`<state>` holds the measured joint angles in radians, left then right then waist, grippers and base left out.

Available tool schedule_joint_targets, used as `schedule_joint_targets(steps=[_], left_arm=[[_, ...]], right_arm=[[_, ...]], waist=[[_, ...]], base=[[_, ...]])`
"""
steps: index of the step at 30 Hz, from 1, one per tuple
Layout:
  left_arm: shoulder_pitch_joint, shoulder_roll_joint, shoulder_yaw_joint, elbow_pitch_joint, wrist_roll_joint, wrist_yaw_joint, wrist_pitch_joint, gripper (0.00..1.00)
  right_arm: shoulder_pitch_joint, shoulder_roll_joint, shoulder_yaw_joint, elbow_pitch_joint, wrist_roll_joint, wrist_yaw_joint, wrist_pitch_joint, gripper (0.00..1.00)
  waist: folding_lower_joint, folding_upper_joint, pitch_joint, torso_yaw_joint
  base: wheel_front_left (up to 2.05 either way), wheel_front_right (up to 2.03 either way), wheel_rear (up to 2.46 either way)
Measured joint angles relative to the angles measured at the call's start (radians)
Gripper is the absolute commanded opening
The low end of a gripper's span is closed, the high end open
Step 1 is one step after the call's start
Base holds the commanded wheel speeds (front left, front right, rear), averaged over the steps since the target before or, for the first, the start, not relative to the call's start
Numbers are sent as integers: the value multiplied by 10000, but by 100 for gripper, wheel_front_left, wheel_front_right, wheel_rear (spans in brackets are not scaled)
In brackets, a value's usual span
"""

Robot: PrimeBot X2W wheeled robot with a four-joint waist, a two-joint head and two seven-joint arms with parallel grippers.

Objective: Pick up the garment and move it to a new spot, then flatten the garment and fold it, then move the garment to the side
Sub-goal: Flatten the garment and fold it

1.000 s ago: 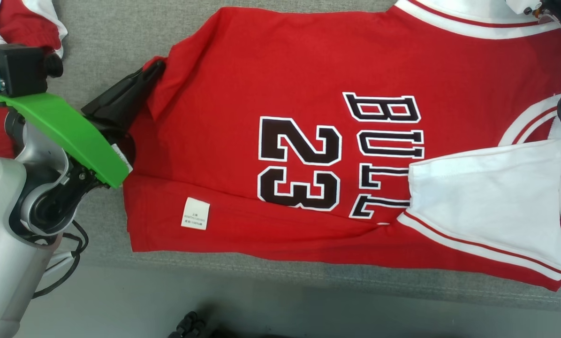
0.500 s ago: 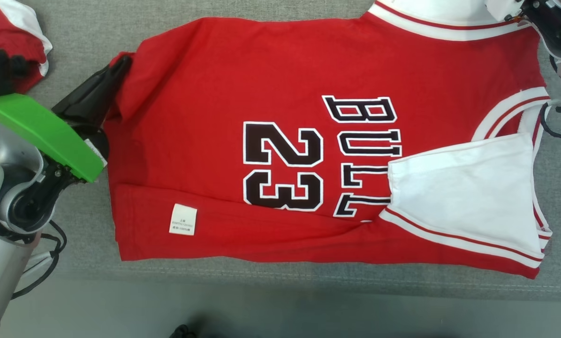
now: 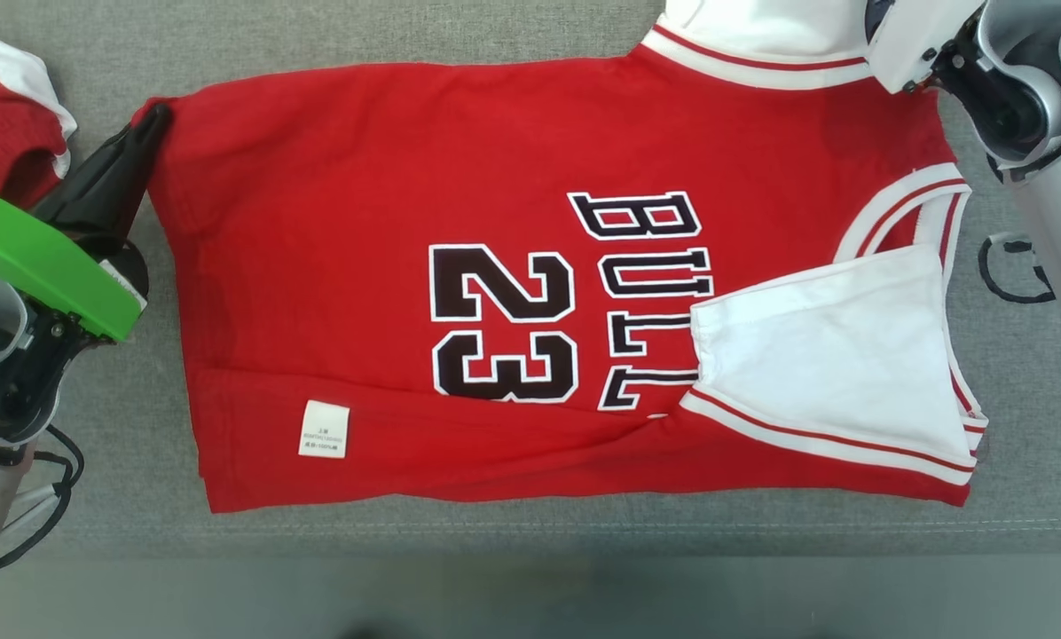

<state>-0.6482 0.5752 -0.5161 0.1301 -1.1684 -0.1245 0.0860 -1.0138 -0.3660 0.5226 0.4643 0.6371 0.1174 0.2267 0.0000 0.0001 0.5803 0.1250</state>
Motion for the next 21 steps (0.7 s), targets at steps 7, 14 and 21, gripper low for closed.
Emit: schedule_joint_targets(steps=[7,14,21], left_arm=[[252,82,119,401,-140,0,-303,0],[372,105,194,623,-173,0,-529,0],[483,148,203,878,-205,0,-794,0]], right_arm=[[326,-104,203,-558,180,58,-255,0],[677,-280,199,-1126,426,58,-430,0],[1283,-393,173,-1595,614,58,-617,0]], waist=[[0,0,-317,-312],[0,0,-489,-514],[0,0,-524,-615]], base=[[0,0,0],[0,0,0],[0,0,0]])
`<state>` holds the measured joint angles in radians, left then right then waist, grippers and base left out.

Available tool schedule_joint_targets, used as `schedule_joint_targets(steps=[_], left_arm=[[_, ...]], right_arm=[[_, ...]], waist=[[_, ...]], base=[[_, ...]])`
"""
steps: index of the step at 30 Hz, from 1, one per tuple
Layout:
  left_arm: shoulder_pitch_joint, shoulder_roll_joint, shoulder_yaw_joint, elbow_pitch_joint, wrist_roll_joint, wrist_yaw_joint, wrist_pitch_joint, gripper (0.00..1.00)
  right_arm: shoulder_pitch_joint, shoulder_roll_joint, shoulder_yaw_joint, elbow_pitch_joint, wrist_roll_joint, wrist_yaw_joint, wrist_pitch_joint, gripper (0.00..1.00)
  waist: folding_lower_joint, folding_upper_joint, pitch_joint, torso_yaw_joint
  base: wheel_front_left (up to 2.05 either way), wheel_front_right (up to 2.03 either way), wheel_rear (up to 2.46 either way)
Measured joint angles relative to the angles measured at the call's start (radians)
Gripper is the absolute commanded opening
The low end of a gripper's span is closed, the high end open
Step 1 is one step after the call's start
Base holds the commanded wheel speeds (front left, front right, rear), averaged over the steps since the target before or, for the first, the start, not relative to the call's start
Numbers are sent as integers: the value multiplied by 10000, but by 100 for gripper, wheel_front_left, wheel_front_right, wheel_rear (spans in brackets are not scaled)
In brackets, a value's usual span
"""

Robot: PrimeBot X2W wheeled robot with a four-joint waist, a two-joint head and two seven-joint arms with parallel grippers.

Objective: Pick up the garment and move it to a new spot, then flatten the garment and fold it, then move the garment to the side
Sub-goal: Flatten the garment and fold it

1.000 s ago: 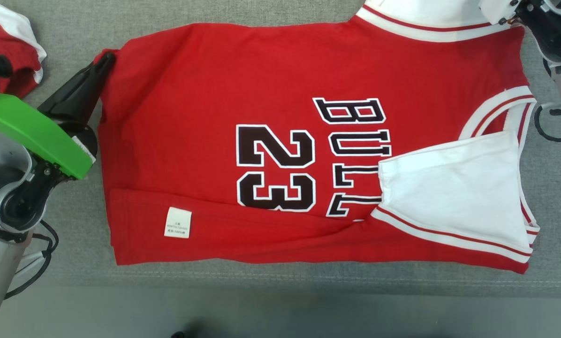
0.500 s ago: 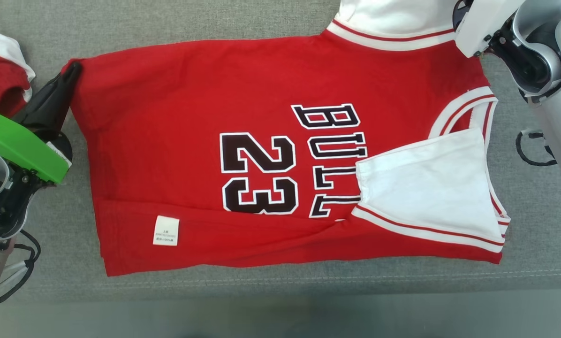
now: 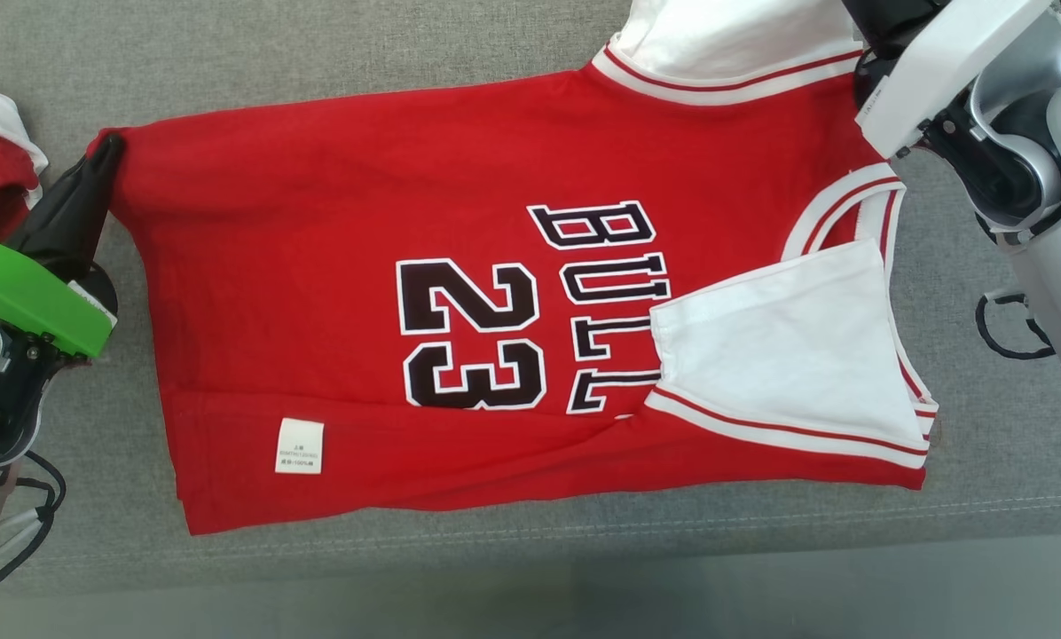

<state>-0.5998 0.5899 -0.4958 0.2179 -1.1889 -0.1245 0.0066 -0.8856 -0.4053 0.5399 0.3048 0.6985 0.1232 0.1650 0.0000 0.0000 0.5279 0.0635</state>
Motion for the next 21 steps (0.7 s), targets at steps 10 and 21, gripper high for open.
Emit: schedule_joint_targets(steps=[10,21], left_arm=[[109,-4,-59,278,0,0,-445,0],[582,-109,-219,686,-6,0,-974,0]], right_arm=[[771,-244,-148,-686,244,0,-431,0],[1487,-443,-150,-1622,309,0,-612,0]], waist=[[0,0,-95,-106],[0,0,-405,-322]], base=[[0,0,0],[0,0,0]])
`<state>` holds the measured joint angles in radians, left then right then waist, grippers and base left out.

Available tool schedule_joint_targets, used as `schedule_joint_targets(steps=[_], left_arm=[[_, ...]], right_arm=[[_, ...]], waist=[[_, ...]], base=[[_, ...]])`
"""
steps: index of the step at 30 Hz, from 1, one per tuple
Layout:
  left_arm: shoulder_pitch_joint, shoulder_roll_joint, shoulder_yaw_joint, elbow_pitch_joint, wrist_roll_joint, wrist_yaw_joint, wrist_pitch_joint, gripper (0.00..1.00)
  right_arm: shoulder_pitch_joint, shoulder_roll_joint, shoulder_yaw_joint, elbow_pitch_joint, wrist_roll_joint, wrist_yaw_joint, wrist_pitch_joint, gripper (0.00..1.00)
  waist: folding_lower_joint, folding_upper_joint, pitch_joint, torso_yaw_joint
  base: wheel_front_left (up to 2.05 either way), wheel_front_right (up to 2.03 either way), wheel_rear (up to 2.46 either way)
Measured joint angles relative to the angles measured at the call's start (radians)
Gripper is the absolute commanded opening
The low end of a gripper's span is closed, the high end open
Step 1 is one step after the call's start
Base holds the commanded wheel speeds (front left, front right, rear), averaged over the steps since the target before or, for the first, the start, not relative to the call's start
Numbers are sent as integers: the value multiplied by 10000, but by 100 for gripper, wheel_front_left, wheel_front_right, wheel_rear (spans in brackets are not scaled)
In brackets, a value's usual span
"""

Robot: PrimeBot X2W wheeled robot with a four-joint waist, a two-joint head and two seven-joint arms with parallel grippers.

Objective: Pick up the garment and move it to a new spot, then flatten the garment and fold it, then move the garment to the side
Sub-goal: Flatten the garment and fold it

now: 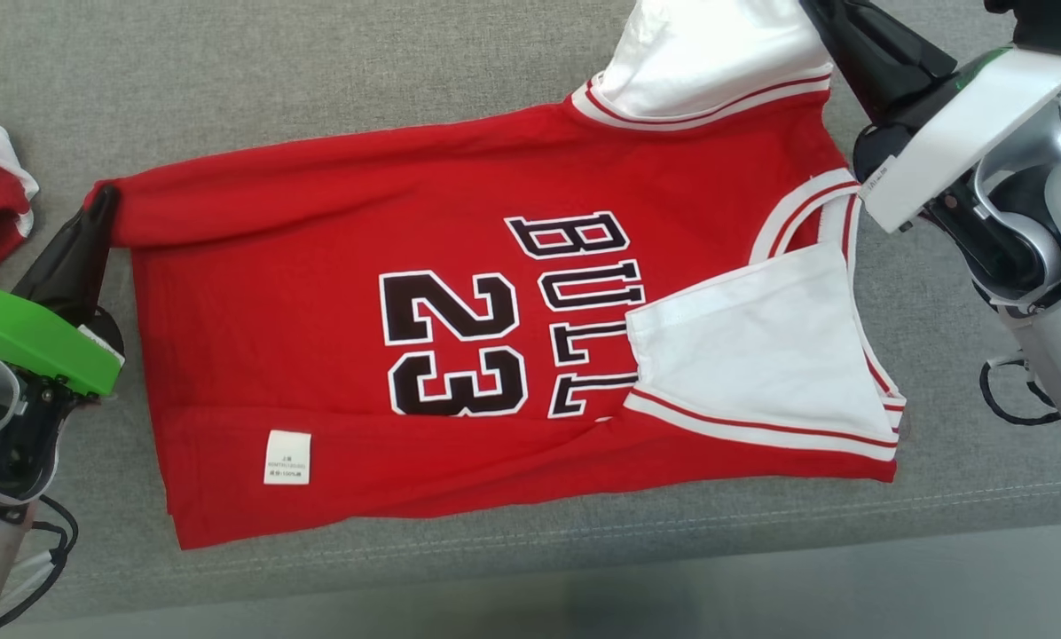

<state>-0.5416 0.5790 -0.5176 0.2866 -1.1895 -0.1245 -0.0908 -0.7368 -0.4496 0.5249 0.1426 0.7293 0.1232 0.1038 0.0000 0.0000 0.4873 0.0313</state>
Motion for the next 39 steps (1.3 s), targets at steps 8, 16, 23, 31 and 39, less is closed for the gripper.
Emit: schedule_joint_targets(steps=[8,16,23,31,39], left_arm=[[14,-19,-65,134,2,0,-290,0],[14,-21,-140,199,6,0,-637,0],[34,-8,-263,245,50,0,-871,0],[275,-10,-593,257,155,0,-1053,0],[656,21,-779,295,221,0,-1174,0]], right_arm=[[428,-244,-228,-598,2,-150,-232,0],[1407,-176,-196,-821,27,-389,-479,0],[1789,-132,-186,-965,115,-506,-598,0],[2306,-86,-192,-1074,142,-635,-869,0],[2919,-8,-180,-1273,217,-727,-1060,0]], waist=[[0,0,-31,-126],[0,0,-70,-217],[0,0,-105,-185],[0,0,-253,-175],[-1,0,-500,-197]], base=[[0,0,0],[0,0,0],[0,0,0],[0,0,0],[0,0,0]])
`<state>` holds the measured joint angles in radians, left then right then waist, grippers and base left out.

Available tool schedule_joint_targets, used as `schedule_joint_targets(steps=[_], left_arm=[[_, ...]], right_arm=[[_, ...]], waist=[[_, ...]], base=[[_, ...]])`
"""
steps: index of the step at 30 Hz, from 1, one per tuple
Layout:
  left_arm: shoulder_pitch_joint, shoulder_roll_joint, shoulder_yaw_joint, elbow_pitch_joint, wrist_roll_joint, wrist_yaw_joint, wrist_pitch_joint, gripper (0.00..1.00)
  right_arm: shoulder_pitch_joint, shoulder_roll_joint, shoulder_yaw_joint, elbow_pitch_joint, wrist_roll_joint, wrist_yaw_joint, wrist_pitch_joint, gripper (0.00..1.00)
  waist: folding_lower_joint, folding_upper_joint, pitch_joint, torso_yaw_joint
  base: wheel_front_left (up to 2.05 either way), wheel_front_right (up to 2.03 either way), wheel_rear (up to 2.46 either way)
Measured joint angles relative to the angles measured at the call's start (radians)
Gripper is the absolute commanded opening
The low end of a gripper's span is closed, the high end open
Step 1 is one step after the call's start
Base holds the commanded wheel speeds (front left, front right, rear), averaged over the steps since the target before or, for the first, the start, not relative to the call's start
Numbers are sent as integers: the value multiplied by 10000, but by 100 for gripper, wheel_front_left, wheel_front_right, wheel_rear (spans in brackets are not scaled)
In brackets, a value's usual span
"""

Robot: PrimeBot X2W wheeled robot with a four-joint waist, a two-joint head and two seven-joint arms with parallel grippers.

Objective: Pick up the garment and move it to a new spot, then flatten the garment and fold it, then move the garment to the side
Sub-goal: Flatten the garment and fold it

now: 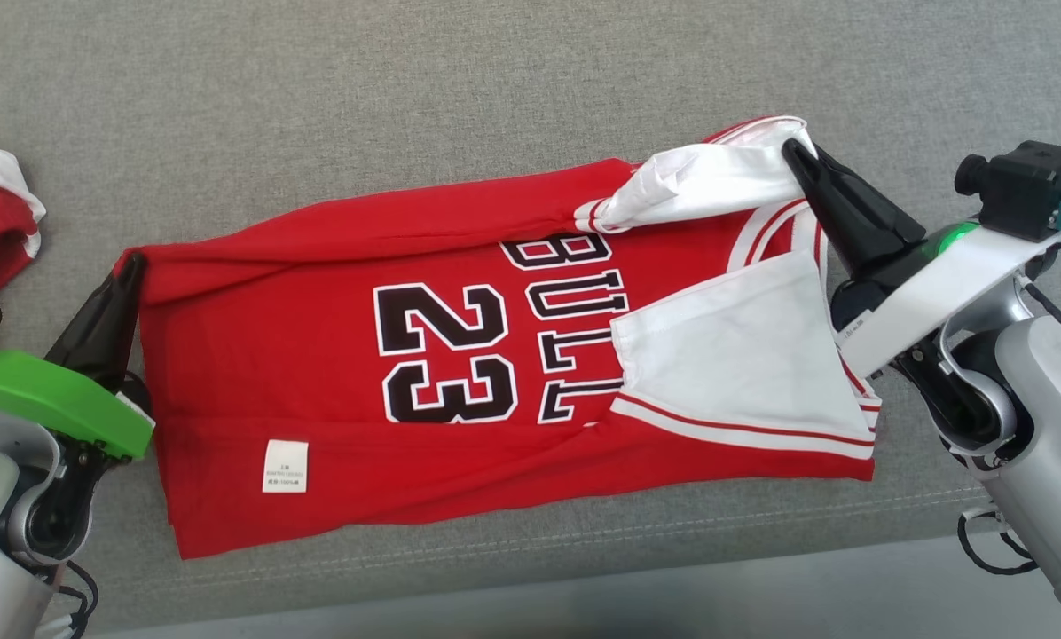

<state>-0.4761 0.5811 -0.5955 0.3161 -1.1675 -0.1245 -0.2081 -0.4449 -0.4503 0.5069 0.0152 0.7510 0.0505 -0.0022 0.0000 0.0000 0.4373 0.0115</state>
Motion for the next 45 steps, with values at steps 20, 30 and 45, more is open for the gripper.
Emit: schedule_joint_targets(steps=[20,30,45], left_arm=[[734,38,-376,81,-17,0,-221,0],[973,153,-483,-13,-15,0,-230,0],[1127,324,-522,-56,-15,-2,-316,0]], right_arm=[[1297,10,105,-117,86,-261,-370,0],[1685,-84,134,-203,219,-339,-414,0],[1946,-167,215,-322,219,-430,-412,0]], waist=[[0,0,-456,-162],[0,0,-669,-138],[0,0,-707,-147]], base=[[0,0,0],[0,0,0],[0,0,0]])
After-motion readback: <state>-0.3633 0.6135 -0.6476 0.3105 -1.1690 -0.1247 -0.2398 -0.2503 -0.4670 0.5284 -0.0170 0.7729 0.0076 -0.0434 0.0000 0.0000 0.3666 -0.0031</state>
